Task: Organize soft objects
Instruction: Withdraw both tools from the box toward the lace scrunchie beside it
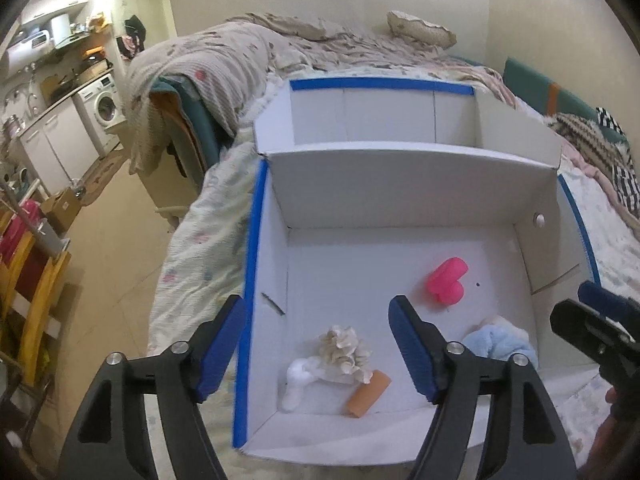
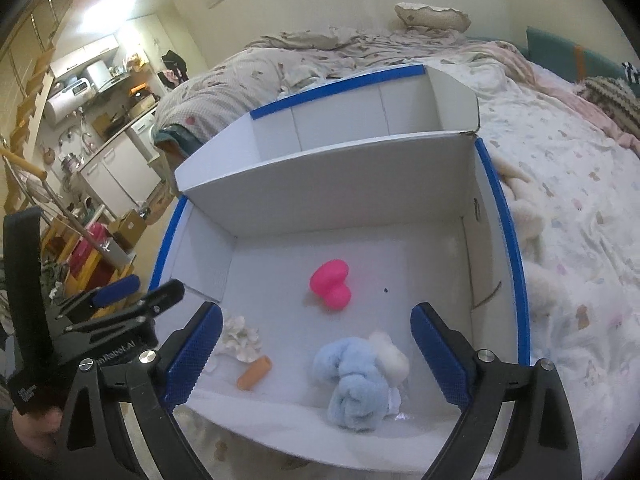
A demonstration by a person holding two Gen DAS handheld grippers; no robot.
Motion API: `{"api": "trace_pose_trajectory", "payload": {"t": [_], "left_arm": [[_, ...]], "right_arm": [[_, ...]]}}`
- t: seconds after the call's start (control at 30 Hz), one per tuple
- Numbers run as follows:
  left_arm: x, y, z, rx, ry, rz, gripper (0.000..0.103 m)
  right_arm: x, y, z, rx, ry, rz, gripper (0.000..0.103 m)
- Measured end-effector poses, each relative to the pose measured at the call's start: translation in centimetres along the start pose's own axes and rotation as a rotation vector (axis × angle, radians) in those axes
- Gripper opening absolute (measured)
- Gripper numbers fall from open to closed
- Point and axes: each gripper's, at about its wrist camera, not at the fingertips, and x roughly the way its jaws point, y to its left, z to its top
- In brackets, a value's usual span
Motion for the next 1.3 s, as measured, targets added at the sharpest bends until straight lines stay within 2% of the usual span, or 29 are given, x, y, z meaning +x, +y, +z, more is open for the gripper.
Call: {"api": "trace_pose_trajectory", "payload": {"t": [0.47,0.73,0.97,1.13,1.2,1.3], "left_arm": [[-3.5,3.2,-4.3,-0.064,0.043,0.034,0.071],[-4.3,3.7,-7.3,-0.049,0.089,0.046,0.071],[-3.3,4.8,-9.3,-0.044,0.146,0.064,0.071],[-2.4,5.8,-10.2,-0.098,0.201,0.055,0.071],[-1.6,5.6,-10.9,-0.122,0.243,0.034,0.071],[-0.1,4.7,-11.8,-0.098,0.317,0.019,0.071]], "right_arm": [[-2.9,1.3,-3.7,-0.012,0.033,-0.015,0.101],[-4.1,1.1,-6.0,0.012,0.06,-0.02,0.101],[-2.9,-0.7,-9.1,0.048,0.19,-0.088,0.101],[-1.6,-2.1,-10.3,0.064,0.263,-0.135,0.101],[-0.6,-2.1,-10.7,0.056,0.301,-0.154,0.101],[1.3,-1.7,-11.1,0.044,0.351,-0.139,0.101]]}}
